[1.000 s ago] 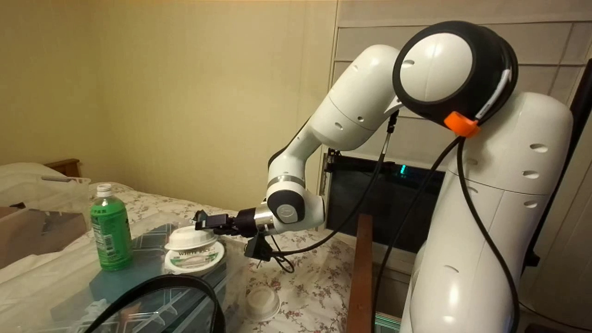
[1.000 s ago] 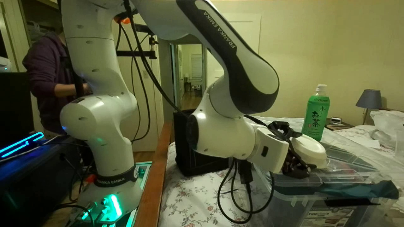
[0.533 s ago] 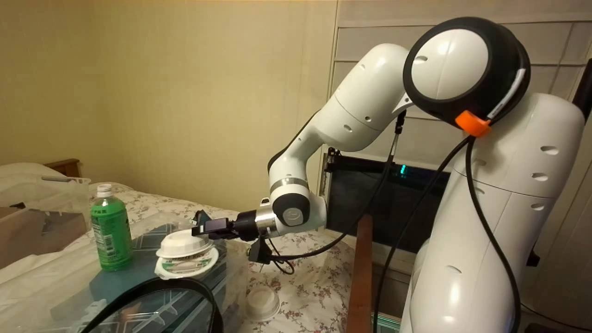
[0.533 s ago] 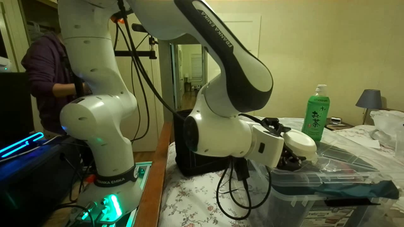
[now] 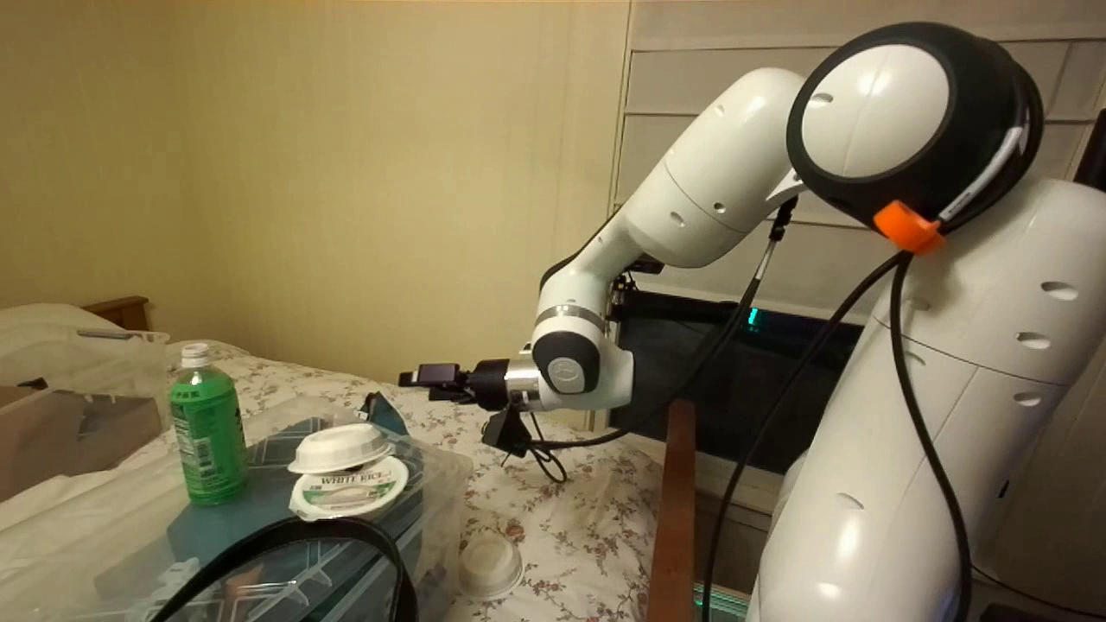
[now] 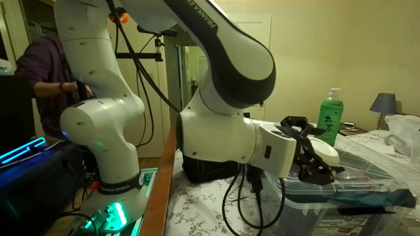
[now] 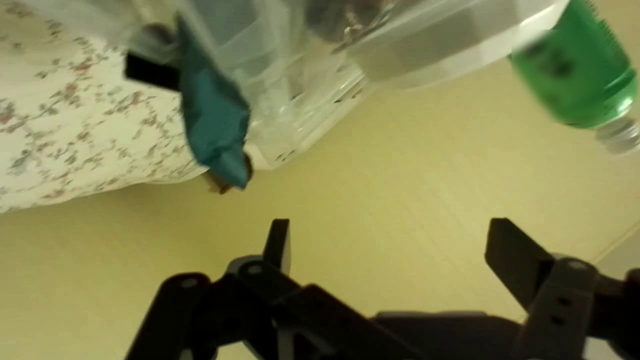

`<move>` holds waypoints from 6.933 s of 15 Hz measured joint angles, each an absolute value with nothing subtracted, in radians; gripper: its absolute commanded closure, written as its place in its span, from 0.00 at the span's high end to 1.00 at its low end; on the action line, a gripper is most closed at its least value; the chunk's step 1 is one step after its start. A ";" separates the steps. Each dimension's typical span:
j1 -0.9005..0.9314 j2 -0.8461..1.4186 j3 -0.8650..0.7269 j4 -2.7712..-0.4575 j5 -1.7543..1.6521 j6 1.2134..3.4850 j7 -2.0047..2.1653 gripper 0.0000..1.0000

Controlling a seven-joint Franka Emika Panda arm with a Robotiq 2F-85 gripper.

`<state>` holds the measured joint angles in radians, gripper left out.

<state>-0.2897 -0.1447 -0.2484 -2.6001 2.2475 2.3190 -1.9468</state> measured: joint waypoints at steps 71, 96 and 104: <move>-0.474 0.707 -0.255 -2.214 1.464 2.329 -0.993 1.00; -0.377 0.598 -0.346 -2.284 1.638 2.305 -1.005 0.06; -0.380 0.350 -0.474 -2.414 1.547 2.315 -1.001 0.07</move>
